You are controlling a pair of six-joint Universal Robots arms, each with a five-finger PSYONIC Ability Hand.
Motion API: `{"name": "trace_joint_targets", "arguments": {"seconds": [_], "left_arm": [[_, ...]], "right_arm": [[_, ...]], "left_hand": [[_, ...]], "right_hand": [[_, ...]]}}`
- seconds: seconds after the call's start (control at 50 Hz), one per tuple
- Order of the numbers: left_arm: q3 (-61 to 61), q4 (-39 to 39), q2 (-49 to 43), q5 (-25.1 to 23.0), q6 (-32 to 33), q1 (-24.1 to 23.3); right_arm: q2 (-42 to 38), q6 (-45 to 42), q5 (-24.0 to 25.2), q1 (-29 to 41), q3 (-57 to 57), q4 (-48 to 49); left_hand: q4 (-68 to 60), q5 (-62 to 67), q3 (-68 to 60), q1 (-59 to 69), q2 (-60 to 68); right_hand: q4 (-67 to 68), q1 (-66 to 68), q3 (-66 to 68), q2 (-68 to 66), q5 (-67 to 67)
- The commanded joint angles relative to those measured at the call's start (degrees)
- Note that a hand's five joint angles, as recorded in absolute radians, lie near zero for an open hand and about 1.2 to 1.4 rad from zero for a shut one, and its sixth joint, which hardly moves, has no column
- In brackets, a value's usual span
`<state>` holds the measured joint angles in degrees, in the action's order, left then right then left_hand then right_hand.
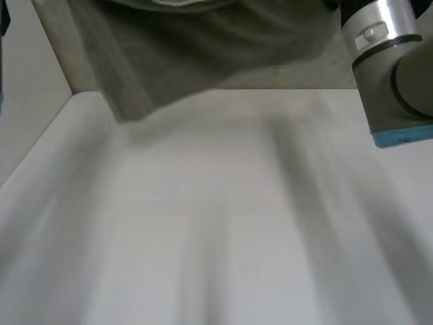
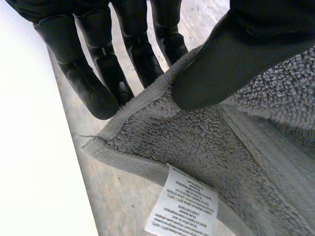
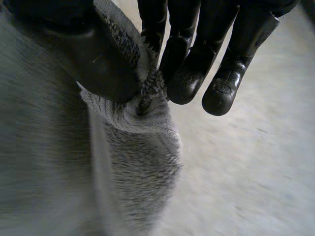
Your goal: Fold the towel.
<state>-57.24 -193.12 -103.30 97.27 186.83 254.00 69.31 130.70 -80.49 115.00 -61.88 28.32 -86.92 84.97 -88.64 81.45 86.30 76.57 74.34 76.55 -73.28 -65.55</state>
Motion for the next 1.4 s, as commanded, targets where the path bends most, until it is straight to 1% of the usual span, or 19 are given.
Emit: {"name": "trace_joint_targets", "arguments": {"seconds": [0.02, 0.06, 0.12, 0.16, 0.18, 0.22, 0.24, 0.28, 0.34, 0.44, 0.56, 0.58, 0.6, 0.68, 0.72, 0.78, 0.88, 1.1, 1.4], "left_arm": [[-5.3, 0.3, -0.1, -0.7, 0.6, 0.4], [-12.4, -0.3, -0.2, -1.4, 1.3, 0.4], [-16.2, -0.8, -0.4, -2.4, 2.0, 0.4], [-24.1, -3.2, -1.3, -5.6, 4.8, 0.4], [-24.1, -3.2, -1.3, -5.6, 4.9, 0.4], [-32.6, -6.4, -2.1, -7.9, 9.6, 0.4], [-32.7, -6.4, -2.1, -7.9, 9.6, 0.4], [-40.3, -10.4, -2.6, -8.4, 14.3, 0.4], [-46.4, -14.6, -2.7, -8.6, 17.4, 0.5], [-51.2, -19.1, -2.7, -8.7, 18.3, 0.6], [-52.4, -20.4, -2.7, -8.6, 18.5, 1.1], [-52.4, -20.4, -2.7, -8.5, 18.4, 1.1], [-52.4, -20.4, -2.6, -8.5, 18.4, 1.1], [-52.5, -20.5, -2.7, -8.4, 18.3, 1.1], [-52.6, -20.5, -2.7, -8.4, 18.3, 1.1], [-52.6, -20.5, -2.6, -8.4, 18.1, 1.1], [-52.6, -20.5, -2.4, -8.3, 18.1, 1.0], [-52.7, -20.5, -0.9, -8.1, 18.0, 1.4], [-52.4, -20.4, 1.1, -7.9, 17.9, 1.5]], "right_arm": [[-2.3, 8.9, 11.6, -2.2, 3.6, -32.4], [-4.7, 8.6, 11.4, -3.0, 3.2, -40.2], [-5.6, 8.6, 11.1, -3.2, 2.6, -42.7], [-6.1, 8.7, 11.0, -3.9, -0.2, -46.0], [-6.1, 8.7, 11.0, -3.9, -0.2, -46.0], [-6.2, 8.7, 11.1, -4.9, -4.6, -47.7], [-6.2, 8.7, 11.1, -4.9, -4.6, -47.7], [-6.8, 8.6, 11.2, -5.0, -9.1, -48.5], [-8.8, 8.5, 11.2, -5.0, -12.8, -48.8], [-11.8, 8.5, 11.1, -5.3, -16.2, -48.8], [-12.3, 9.5, 11.5, -6.4, -18.7, -47.5], [-12.3, 9.7, 11.3, -6.7, -19.5, -46.4], [-12.3, 10.4, 11.1, -7.0, -20.4, -44.7], [-12.1, 13.5, 9.7, -7.1, -22.8, -40.3], [-11.0, 16.0, 7.9, -7.1, -25.1, -36.2], [-10.3, 16.7, 7.2, -7.1, -26.2, -34.7], [-5.2, 18.6, 6.9, -6.7, -30.0, -30.3], [-3.7, 26.1, 6.8, -5.7, -32.1, -27.7], [-3.7, 30.8, 6.7, -1.8, -33.1, -27.0]], "left_hand": [[6.9, -15.0, 8.6, -1.5, -6.3], [6.9, -15.0, 8.6, -1.5, -6.3], [6.9, -15.0, 8.6, -1.5, -6.3], [6.9, -15.0, 8.6, -1.5, -6.3], [6.9, -15.0, 8.6, -1.5, -6.3], [6.9, -15.0, 8.6, -1.5, -6.3], [6.9, -15.0, 8.6, -1.5, -6.3], [6.9, -15.0, 8.6, -1.5, -6.3], [6.9, -15.0, 8.6, -1.5, -6.3], [6.9, -15.0, 8.6, -1.5, -6.3], [6.9, -15.0, 8.6, -1.5, -6.3], [6.9, -15.0, 8.6, -1.5, -6.3], [6.9, -15.0, 8.6, -1.5, -6.3], [6.9, -15.0, 8.6, -1.5, -6.3], [6.9, -15.0, 8.6, -1.5, -6.3], [6.9, -15.0, 8.6, -1.5, -6.3], [6.9, -15.0, 8.6, -1.5, -6.3], [6.9, -15.0, 8.6, -1.5, -6.3], [6.9, -15.0, 8.6, -1.5, -6.3]], "right_hand": [[3.4, 5.7, 3.5, -6.7, -4.4], [3.4, 5.7, 3.5, -6.7, -4.4], [3.4, 5.7, 3.5, -6.7, -4.4], [3.4, 5.7, 3.5, -6.7, -4.4], [3.4, 5.7, 3.5, -6.7, -4.4], [3.4, 5.7, 3.5, -6.7, -4.4], [3.4, 5.7, 3.5, -6.7, -4.4], [3.4, 5.7, 3.5, -6.7, -4.4], [3.4, 5.7, 3.5, -6.7, -4.4], [3.4, 5.7, 3.5, -6.7, -4.4], [3.4, 5.7, 3.5, -6.7, -4.4], [1.5, 3.7, 1.5, -4.8, -2.5], [-7.7, -5.5, -7.7, 4.4, 6.7], [-13.2, -10.9, -13.1, 9.9, 12.1], [-21.7, -19.5, -21.7, 18.4, 20.7], [-26.4, -24.2, -26.4, 23.2, 25.4], [-38.2, -36.0, -38.2, 34.9, 37.2], [-39.1, -36.8, -39.0, 35.8, 38.1], [-39.7, -37.5, -39.7, 36.5, 38.7]]}}
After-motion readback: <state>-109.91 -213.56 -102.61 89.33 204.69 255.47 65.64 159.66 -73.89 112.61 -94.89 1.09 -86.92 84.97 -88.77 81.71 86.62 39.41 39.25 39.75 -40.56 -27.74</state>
